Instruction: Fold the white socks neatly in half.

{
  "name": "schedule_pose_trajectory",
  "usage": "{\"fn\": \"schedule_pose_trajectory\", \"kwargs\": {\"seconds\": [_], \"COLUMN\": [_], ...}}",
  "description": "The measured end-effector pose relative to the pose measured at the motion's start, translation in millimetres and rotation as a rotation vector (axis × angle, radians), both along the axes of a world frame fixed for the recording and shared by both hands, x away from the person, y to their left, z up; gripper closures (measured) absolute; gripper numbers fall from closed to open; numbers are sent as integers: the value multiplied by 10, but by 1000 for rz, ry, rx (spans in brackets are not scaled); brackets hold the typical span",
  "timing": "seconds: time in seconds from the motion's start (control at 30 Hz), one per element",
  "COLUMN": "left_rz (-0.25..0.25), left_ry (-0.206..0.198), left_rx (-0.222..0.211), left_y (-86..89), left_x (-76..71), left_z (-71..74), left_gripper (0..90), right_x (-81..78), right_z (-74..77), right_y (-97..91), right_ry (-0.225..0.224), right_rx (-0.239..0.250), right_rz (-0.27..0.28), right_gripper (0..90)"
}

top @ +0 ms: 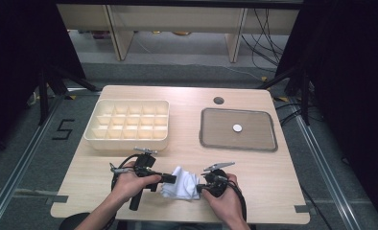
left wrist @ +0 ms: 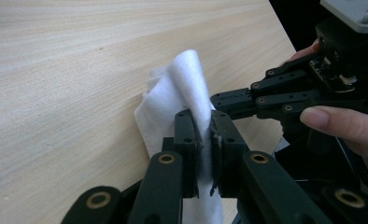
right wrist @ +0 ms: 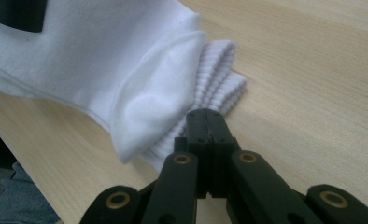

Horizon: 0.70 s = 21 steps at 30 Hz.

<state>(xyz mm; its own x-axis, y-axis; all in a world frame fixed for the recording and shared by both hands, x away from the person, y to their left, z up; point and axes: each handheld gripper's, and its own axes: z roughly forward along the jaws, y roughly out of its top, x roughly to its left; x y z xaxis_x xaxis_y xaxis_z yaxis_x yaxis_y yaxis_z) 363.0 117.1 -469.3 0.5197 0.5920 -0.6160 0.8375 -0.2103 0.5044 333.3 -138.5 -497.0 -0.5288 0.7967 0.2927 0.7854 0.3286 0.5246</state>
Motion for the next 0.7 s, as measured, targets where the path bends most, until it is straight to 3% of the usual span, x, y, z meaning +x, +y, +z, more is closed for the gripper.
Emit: {"fn": "schedule_pose_trajectory", "kwargs": {"seconds": [0.07,0.13,0.27,0.4,0.47,0.53,0.6,0.63,0.7], "left_rz": [13,5,-8,-9,-11,-5,-10,-9,-9], "left_ry": [-10,-2,-5,-4,-1,-9,-3,-4,-4], "left_rx": [-6,18,14,16,26,1,15,5,12], "left_y": [-12,-17,-40,-52,-56,-70,-79,-86,-97], "left_x": [-1,-1,-2,1,2,3,3,4,3], "left_z": [-9,13,6,4,10,-8,2,-4,2], "left_gripper": [820,820,820,821,820,820,820,820,821], "right_x": [7,9,13,7,9,12,12,19,18], "right_z": [8,5,5,-6,-5,-5,-7,-9,-10], "right_y": [5,17,58,94,100,109,117,116,133], "right_ry": [20,13,15,-17,-2,0,4,2,4], "right_rx": [-2,-8,-7,-4,-11,-6,-2,-37,-33], "right_rz": [10,17,20,22,21,26,27,10,5], "right_gripper": [900,900,900,900,900,900,900,900,900]}}
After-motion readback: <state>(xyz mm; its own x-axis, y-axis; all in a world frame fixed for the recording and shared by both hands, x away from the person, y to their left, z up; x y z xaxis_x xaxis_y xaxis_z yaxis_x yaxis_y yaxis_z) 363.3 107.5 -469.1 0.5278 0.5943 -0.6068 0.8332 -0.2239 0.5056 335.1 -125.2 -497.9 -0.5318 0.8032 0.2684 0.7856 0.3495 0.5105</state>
